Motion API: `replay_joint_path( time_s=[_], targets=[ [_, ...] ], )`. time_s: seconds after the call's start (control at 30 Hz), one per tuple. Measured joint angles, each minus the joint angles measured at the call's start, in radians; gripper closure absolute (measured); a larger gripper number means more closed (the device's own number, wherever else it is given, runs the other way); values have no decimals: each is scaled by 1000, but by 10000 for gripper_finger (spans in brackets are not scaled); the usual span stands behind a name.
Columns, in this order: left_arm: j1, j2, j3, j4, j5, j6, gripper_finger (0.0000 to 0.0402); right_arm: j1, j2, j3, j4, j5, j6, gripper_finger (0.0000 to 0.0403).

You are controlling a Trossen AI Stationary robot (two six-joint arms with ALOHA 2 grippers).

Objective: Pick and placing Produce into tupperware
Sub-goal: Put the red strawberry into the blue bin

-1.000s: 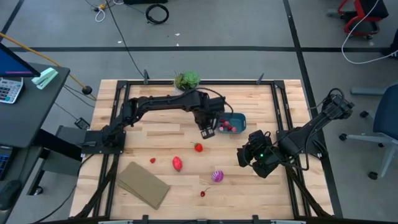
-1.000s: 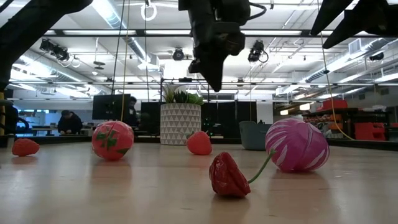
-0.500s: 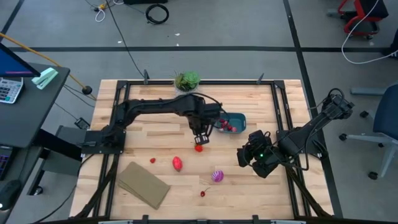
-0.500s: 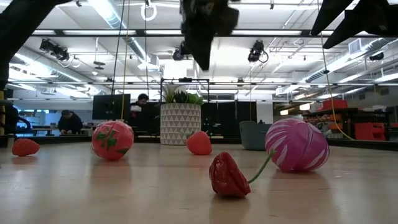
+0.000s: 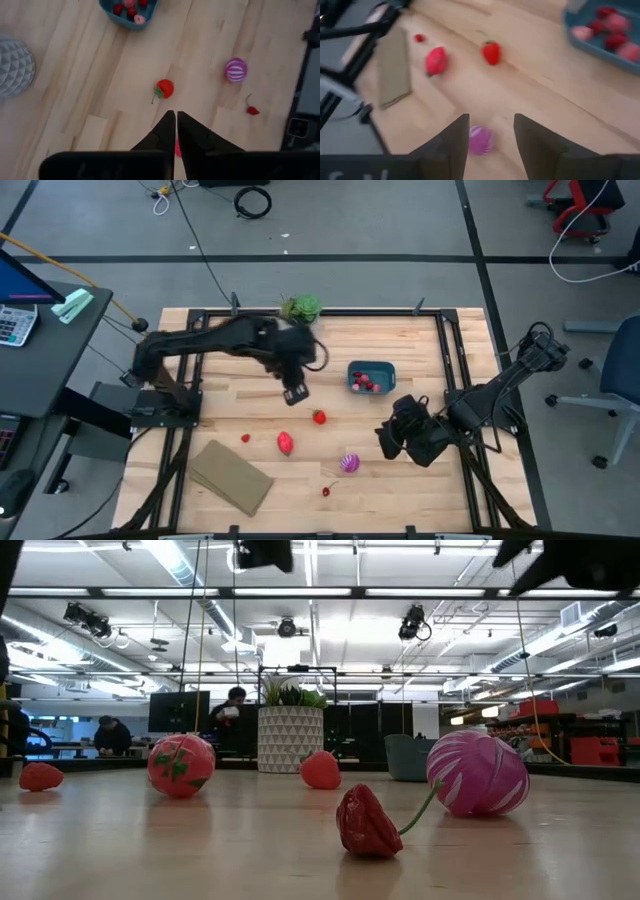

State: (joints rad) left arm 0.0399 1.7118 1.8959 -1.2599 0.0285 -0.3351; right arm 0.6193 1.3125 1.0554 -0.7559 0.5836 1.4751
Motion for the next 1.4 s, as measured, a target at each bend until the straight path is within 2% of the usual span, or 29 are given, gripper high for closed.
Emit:
replay_joint_path(
  time_s=[0.2, 0.37, 0.5, 0.7, 0.97, 1.2, 1.4],
  targets=[
    [3, -220, -188, 79, -43, -121, 385, -74, 13, 0, 198, -25, -295, 230],
    [2, -376, -308, 110, -97, -212, 378, -173, 84, 0, 355, -109, -484, 222],
    [1, -471, -365, 111, -138, -263, 380, -254, 174, 0, 457, -198, -598, 218],
    [1, -573, -398, 124, -148, -258, 390, -346, 315, 0, 696, -245, -812, 217],
    [2, -668, -398, 129, -188, -255, 382, -469, 457, 0, 822, -349, -875, 217],
    [2, -720, -398, 127, -205, -255, 389, -543, 543, 0, 869, -507, -911, 217],
    [2, -739, -398, 126, -211, -224, 381, -552, 603, 0, 899, -536, -959, 217]
  ],
)
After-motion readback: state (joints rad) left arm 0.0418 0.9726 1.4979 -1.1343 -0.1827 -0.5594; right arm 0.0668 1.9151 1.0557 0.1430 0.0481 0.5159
